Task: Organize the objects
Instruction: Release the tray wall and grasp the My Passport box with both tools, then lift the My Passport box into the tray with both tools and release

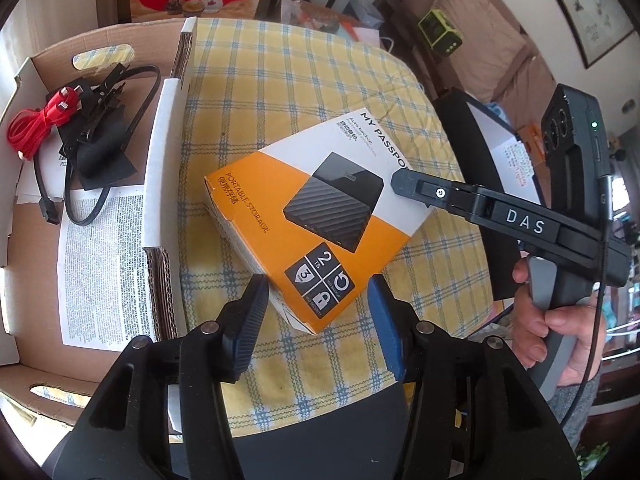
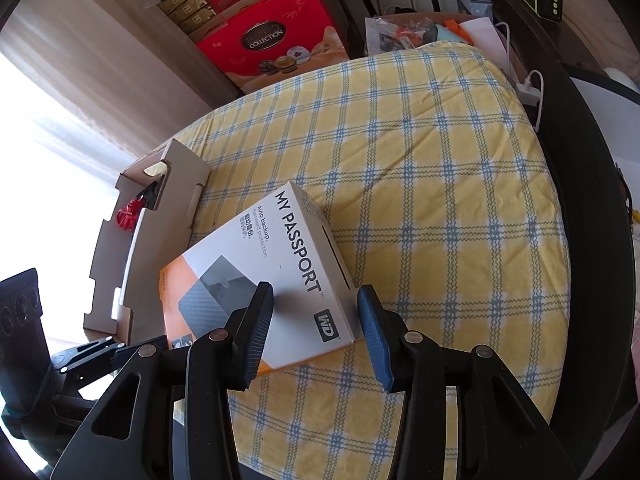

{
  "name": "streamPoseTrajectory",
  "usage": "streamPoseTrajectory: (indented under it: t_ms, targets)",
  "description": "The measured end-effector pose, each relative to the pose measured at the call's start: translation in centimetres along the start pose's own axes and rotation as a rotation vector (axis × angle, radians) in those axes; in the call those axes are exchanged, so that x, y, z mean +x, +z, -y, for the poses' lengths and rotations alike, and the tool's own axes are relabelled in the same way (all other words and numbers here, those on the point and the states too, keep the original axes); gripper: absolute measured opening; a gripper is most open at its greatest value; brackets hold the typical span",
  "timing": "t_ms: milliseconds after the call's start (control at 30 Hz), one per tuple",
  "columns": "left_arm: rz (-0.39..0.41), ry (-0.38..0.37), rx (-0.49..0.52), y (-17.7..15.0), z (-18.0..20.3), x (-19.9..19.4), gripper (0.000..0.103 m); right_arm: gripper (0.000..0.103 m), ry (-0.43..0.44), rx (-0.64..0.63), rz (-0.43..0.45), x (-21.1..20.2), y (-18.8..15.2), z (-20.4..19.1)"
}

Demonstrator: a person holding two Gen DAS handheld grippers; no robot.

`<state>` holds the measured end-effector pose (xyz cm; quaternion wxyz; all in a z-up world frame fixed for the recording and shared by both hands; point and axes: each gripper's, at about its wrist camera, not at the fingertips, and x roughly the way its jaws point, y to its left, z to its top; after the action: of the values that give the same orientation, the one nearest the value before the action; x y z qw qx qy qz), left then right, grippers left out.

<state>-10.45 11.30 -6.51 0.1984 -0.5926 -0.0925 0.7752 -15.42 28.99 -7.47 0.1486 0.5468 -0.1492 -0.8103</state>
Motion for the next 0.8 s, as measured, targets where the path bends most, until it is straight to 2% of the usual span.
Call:
streamPoseTrajectory:
  t_ms: [167, 300, 567, 800]
  targets:
    - [0.03, 0.001, 0.013, -0.1, 0.1, -0.3, 0.047, 0.045, -0.005, 0.018, 0.01, -0.3, -0.2, -0.2]
    - [0.089, 0.034, 0.055, -0.1, 0.8, -1.6, 0.048, 0.045, -0.01, 0.001, 0.026, -1.5, -0.6, -0.9]
    - [0.191, -0.02, 0.08, -0.1, 1.1, -6.6, 0.048, 0.045, -0.027, -0.032, 0.118, -6.2, -0.6, -3.7]
    - [0.249, -0.062, 0.046, 0.5, -1.8, -10.9, 0.048, 0.045, -0.009, -0.087, 0.157, -8.0, -0.2, -8.2]
